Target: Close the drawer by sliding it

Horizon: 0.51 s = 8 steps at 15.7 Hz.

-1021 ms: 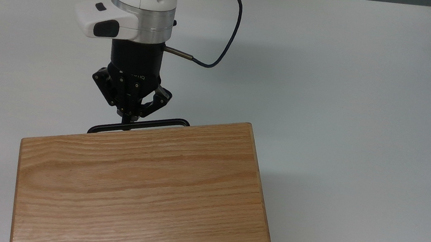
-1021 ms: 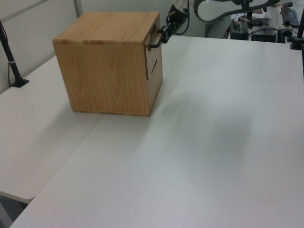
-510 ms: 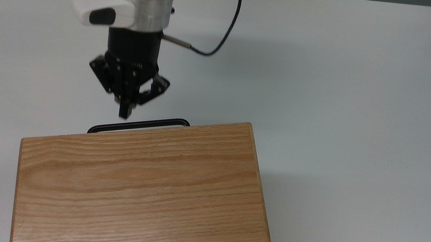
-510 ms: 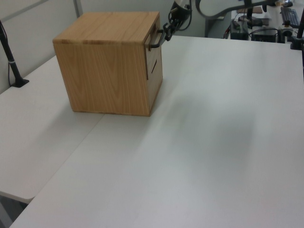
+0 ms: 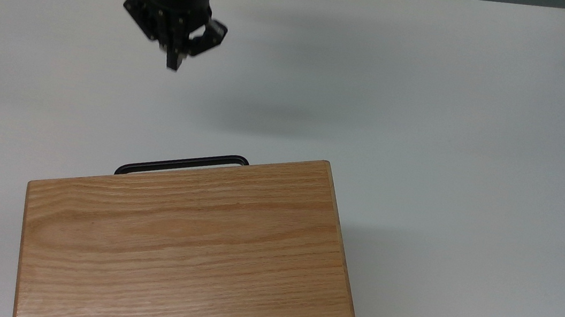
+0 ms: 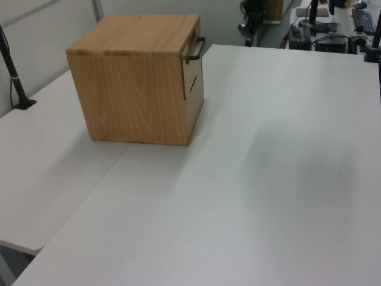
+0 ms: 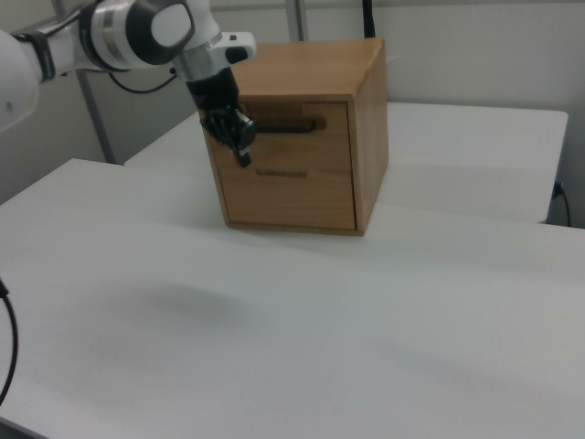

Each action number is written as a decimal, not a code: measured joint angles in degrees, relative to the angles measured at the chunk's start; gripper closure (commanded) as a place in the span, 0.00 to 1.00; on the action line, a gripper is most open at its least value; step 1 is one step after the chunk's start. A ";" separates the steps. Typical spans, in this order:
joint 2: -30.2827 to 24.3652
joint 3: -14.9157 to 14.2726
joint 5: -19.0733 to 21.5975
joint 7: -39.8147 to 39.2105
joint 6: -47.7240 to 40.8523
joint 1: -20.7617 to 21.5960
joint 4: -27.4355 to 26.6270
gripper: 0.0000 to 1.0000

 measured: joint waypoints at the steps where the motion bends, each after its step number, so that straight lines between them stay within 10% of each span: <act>1: -1.39 0.00 0.00 -0.28 -1.72 -0.01 -1.06 0.72; 3: -4.63 0.00 0.30 -1.56 -4.48 -0.03 -3.69 0.00; 8: -13.54 0.00 3.37 -3.44 -5.34 0.00 -12.45 0.00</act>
